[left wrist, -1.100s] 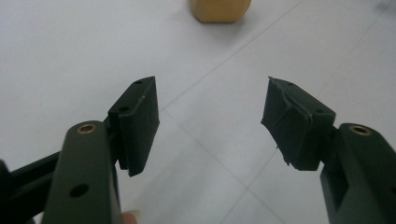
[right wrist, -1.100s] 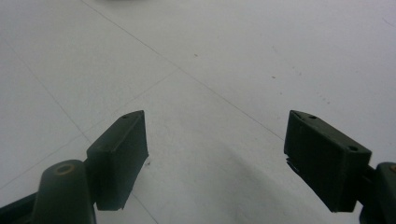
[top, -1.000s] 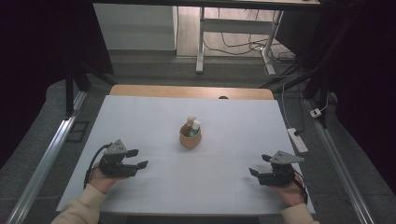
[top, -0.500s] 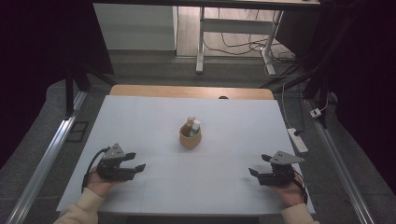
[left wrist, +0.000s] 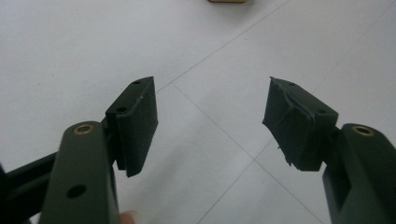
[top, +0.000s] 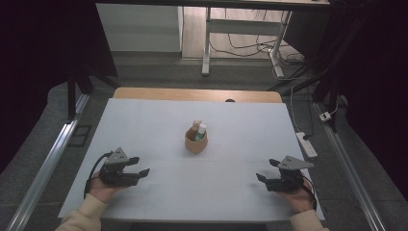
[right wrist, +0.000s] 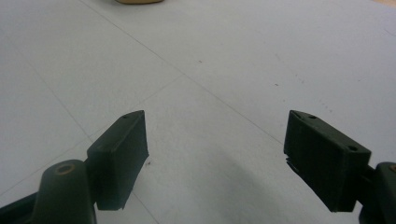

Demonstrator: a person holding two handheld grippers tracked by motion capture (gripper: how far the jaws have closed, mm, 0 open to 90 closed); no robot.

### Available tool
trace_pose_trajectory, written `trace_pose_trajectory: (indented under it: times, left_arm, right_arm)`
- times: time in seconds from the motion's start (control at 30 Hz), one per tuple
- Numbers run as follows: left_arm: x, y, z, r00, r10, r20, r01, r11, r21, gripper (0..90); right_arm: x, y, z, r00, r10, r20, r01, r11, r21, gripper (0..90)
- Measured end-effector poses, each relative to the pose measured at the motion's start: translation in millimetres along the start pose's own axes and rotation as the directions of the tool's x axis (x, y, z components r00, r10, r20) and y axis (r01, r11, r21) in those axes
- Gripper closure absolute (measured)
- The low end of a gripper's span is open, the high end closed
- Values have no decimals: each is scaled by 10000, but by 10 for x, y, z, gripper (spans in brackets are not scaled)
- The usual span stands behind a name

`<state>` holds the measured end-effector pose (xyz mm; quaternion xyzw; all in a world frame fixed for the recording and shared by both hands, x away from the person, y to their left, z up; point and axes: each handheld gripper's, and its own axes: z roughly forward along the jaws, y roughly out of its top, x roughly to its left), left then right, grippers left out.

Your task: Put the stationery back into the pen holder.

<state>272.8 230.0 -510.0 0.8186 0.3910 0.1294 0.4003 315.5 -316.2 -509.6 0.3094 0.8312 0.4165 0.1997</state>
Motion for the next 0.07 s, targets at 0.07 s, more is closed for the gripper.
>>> trace_pose_trajectory:
  times: [0.07]
  left_arm:
    - [-1,0,0,10000,1,-7,-1,10000,1,338]
  right_arm:
    - [1,0,1,10000,-7,-11,7,10000,2,209]
